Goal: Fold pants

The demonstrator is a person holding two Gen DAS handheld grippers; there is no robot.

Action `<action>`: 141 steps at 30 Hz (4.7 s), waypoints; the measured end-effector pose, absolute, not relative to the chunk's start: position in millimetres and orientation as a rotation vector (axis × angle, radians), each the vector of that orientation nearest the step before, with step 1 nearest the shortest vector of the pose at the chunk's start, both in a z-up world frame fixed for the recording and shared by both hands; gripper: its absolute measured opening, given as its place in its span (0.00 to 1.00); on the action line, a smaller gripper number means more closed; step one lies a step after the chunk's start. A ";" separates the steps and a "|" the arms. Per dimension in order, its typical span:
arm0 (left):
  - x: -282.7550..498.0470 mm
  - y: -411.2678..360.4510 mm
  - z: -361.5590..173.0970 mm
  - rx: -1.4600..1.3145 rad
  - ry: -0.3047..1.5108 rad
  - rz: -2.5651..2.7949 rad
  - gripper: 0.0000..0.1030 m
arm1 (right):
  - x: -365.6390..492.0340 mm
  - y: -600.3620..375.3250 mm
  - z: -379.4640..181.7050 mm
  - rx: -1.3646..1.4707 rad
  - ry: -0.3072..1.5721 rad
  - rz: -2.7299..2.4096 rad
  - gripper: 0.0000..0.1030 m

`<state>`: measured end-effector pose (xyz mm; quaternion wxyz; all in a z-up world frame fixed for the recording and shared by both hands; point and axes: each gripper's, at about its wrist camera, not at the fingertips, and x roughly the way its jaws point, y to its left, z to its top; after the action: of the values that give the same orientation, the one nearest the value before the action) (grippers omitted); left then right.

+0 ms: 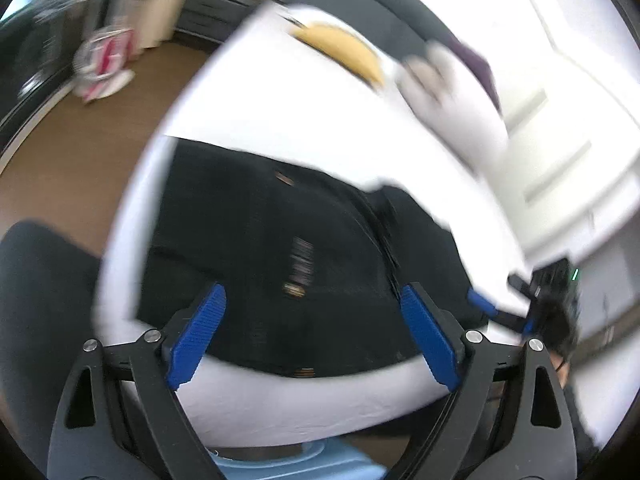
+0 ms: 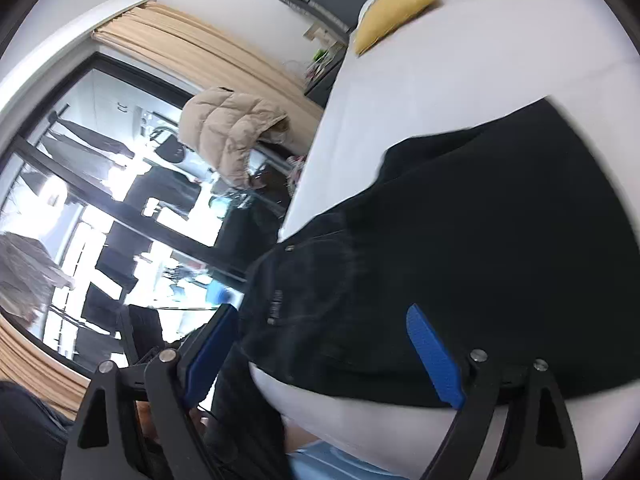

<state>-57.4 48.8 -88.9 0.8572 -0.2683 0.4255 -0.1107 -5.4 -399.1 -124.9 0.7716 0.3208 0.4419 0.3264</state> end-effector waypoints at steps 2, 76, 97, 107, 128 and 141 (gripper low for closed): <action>-67.9 75.3 -90.8 -0.652 0.890 -0.180 0.87 | 3.9 -386.8 -125.2 0.704 0.967 0.719 0.86; -1.2 -146.0 -55.8 -0.082 0.866 -0.534 0.14 | 109.9 -337.5 -94.4 0.627 1.293 0.843 0.93; 1.5 -242.3 -52.7 0.097 0.821 -0.639 0.14 | 103.4 -368.8 -87.5 0.366 1.273 0.761 0.16; 28.1 -353.8 -58.9 0.183 0.834 -0.765 0.14 | 111.2 -458.2 -103.0 0.454 1.261 0.611 0.16; 66.7 -403.0 -102.6 0.100 1.035 -0.872 0.22 | 108.4 -547.9 -184.9 0.730 1.263 0.582 0.32; 147.2 -255.9 -100.0 -0.245 1.022 -0.729 0.22 | 54.3 -506.4 -124.2 0.576 1.188 0.612 0.14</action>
<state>147.2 -255.9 -100.0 0.8023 -0.1145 0.4768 -0.3403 54.3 -506.4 -124.2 0.7468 0.2633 0.5429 0.2796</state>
